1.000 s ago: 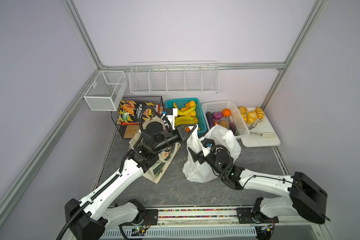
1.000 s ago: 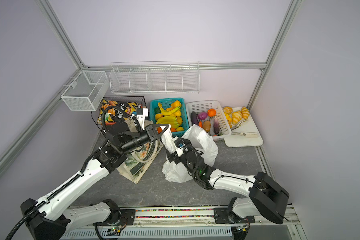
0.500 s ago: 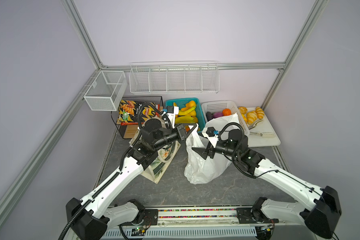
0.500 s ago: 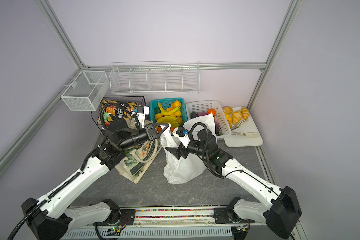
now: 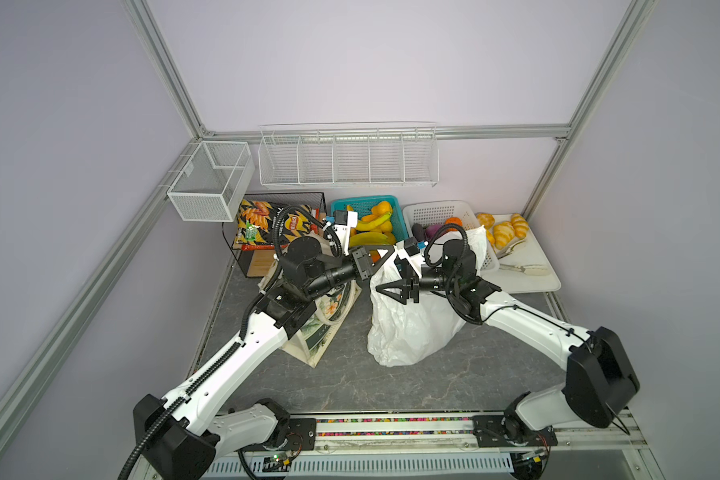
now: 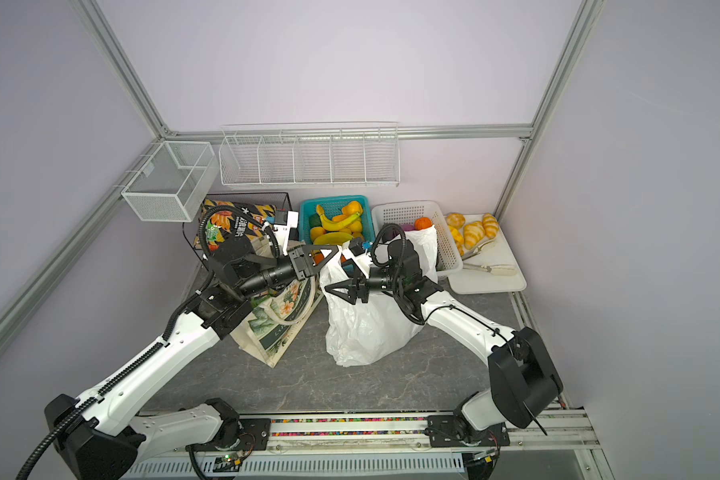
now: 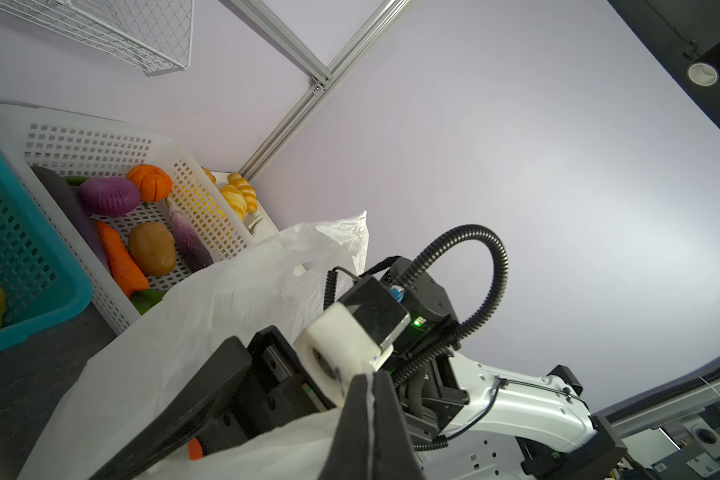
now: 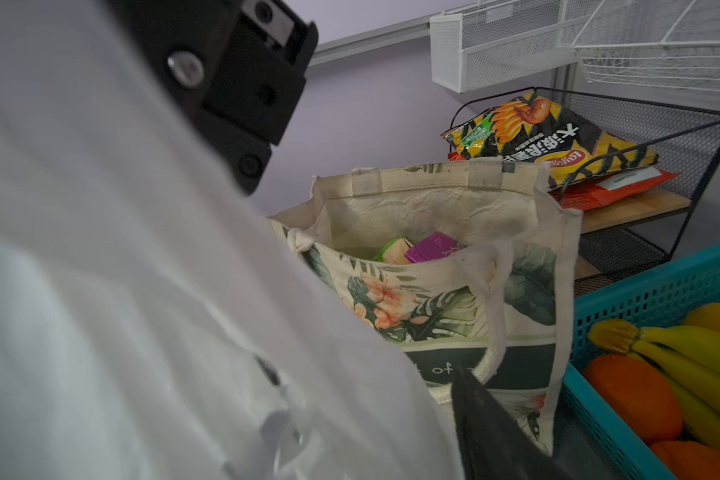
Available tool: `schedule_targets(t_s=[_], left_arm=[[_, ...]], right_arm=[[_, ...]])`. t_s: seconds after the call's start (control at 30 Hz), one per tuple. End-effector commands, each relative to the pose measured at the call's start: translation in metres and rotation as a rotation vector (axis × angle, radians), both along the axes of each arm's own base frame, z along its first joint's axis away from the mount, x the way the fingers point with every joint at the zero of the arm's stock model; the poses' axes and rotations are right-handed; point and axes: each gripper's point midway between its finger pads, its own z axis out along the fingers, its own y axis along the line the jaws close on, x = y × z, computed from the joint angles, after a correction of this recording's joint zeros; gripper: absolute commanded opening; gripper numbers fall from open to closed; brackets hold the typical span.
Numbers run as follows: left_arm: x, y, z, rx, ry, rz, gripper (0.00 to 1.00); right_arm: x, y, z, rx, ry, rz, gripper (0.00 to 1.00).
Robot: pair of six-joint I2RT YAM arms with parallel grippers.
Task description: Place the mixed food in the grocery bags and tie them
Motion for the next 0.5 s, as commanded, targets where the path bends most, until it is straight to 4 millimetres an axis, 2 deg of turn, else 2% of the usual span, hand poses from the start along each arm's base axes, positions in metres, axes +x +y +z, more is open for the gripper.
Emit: schedule_targets(t_s=[0.0,0.17,0.23,0.3,0.33,0.4,0.47], left_arm=[[-0.002,0.005,0.014,-0.050,-0.032,0.003,0.00],[0.007,0.012,0.012,-0.066,-0.030,0.041,0.00],[0.012,0.016,0.010,-0.066,-0.019,0.063,0.00],[0.015,0.018,0.007,-0.062,-0.010,0.083,0.00],[0.016,0.018,0.004,-0.056,-0.003,0.091,0.00],[0.018,0.018,0.000,-0.045,0.015,0.097,0.00],[0.018,0.019,-0.002,-0.048,0.035,0.101,0.00]], right_arm=[[-0.012,-0.001,-0.015,0.030,0.062,0.049,0.50],[-0.008,-0.007,-0.055,-0.024,0.116,-0.028,0.41],[-0.005,-0.010,-0.058,-0.026,0.108,-0.068,0.40],[-0.001,-0.013,-0.052,-0.022,0.079,-0.124,0.42],[0.000,-0.014,-0.049,-0.027,0.051,-0.156,0.45],[0.003,-0.014,-0.044,-0.063,-0.005,-0.225,0.58],[0.005,-0.012,-0.040,-0.110,-0.070,-0.310,0.80]])
